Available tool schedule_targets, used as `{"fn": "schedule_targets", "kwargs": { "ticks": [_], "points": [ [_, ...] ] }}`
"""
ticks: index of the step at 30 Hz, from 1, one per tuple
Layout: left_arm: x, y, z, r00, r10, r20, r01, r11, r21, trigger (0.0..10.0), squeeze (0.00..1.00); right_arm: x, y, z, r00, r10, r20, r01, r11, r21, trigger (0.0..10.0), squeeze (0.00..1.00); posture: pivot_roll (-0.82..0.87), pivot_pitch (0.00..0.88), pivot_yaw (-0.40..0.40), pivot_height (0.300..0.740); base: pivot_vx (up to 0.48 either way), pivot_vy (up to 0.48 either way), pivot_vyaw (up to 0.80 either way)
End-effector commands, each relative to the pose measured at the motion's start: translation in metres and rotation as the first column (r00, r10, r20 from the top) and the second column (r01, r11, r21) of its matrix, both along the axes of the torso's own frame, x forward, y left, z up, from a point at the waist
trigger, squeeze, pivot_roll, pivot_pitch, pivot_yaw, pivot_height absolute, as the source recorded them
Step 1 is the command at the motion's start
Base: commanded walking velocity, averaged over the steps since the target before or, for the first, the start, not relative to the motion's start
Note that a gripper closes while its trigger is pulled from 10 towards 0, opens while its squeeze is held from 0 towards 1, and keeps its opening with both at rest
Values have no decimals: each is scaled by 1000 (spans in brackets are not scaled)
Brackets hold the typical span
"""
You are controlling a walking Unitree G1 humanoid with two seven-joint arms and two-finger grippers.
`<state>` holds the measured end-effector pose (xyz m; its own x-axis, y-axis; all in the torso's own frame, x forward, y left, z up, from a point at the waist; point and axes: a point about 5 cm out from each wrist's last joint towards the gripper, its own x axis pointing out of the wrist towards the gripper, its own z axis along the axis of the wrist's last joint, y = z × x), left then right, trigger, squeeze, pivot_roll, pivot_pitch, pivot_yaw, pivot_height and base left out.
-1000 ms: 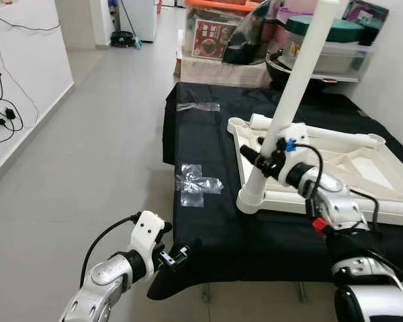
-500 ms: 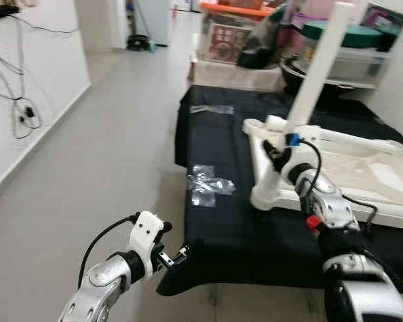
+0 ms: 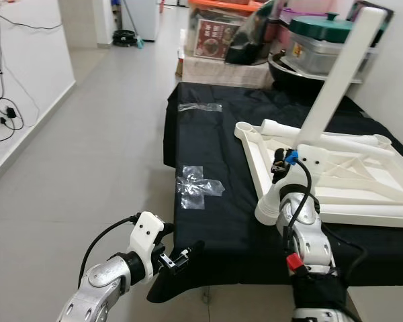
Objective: Building children table
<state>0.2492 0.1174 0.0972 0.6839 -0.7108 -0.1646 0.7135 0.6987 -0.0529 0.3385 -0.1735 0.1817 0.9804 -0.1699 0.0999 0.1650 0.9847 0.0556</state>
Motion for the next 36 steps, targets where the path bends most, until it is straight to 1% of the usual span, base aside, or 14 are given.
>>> {"fn": "schedule_targets", "kwargs": {
  "ticks": [1, 2, 3, 6, 7, 12, 14, 18, 22, 23, 26, 27, 32, 36],
  "points": [
    [-4, -2, -3, 1000, -20, -20, 20, 1000, 0, 10000, 0, 3, 11, 22, 991, 90, 98, -88, 996, -29, 10000, 267, 15, 0, -124, 740, 0, 0, 0],
    [-4, -2, -3, 1000, -20, -20, 20, 1000, 0, 10000, 0, 3, 11, 22, 991, 90, 98, -88, 996, -29, 10000, 267, 15, 0, -124, 740, 0, 0, 0],
    [-5, -2, -3, 1000, -23, -21, 23, 1000, 0, 10000, 0, 1, 8, 28, 987, 104, 121, -101, 994, -33, 10000, 1000, 13, 0, -122, 740, 0, 0, 0],
    [-5, -2, -3, 999, -25, -22, 25, 1000, -1, 10000, 0, 1, 9, 30, 978, 165, 124, -161, 986, -40, 10000, 1000, 13, 0, -122, 740, 0, 0, 0],
    [-5, -3, -3, 999, -27, -22, 27, 1000, -1, 10000, 0, 2, 10, 33, 956, 267, 120, -264, 964, -46, 10000, 0, 12, 0, -120, 740, 0, 0, 0],
    [-4, -3, -3, 999, -35, -24, 35, 999, 1, 10000, 0, 6, -4, 36, 845, 530, 70, -522, 846, -105, 10000, 0, 10, 0, -116, 740, 0, 0, 0],
    [-4, -3, -3, 999, -35, -24, 35, 999, 1, 10000, 0, 6, -4, 36, 845, 530, 70, -522, 846, -105, 10000, 0, 10, 0, -116, 740, 0, 0, 0],
    [-4, -4, -3, 999, -39, -24, 39, 999, 4, 10000, 0, 11, -25, 14, 753, 650, -105, -658, 739, -144, 10000, 0, 11, 0, -118, 740, 0, 0, 0],
    [-3, -4, -3, 999, -38, -22, 38, 999, 7, 10000, 0, 19, -38, 8, 766, 625, -150, -642, 754, -141, 10000, 0, 20, 0, -123, 740, 0, 0, 0],
    [-3, -3, -3, 999, -36, -22, 36, 999, 8, 10000, 0, 22, -41, 10, 781, 608, -140, -624, 769, -139, 8196, 0, 23, 0, -125, 740, 0, 0, 0],
    [-3, -2, -3, 999, -35, -22, 35, 999, 9, 10000, 0, 25, -43, 12, 786, 604, -133, -618, 775, -135, 8196, 0, 26, 0, -127, 740, 0, 0, 0],
    [-3, -2, -3, 999, -33, -22, 34, 999, 11, 10000, 0, 27, -45, 11, 806, 574, -142, -591, 792, -151, 0, 0, 28, 0, -127, 740, 0, 0, 0],
    [-4, -2, -3, 999, -31, -23, 31, 999, 11, 10000, 0, 26, -45, 8, 803, 581, -135, -596, 789, -149, 0, 0, 28, 0, -124, 740, 0, 0, 0],
    [-4, -1, -3, 999, -33, -24, 33, 999, 14, 10000, 0, 28, -56, 9, 874, 472, -116, -485, 858, -170, 0, 0, 22, 0, -122, 740, 0, 0, 0]
  ]
}}
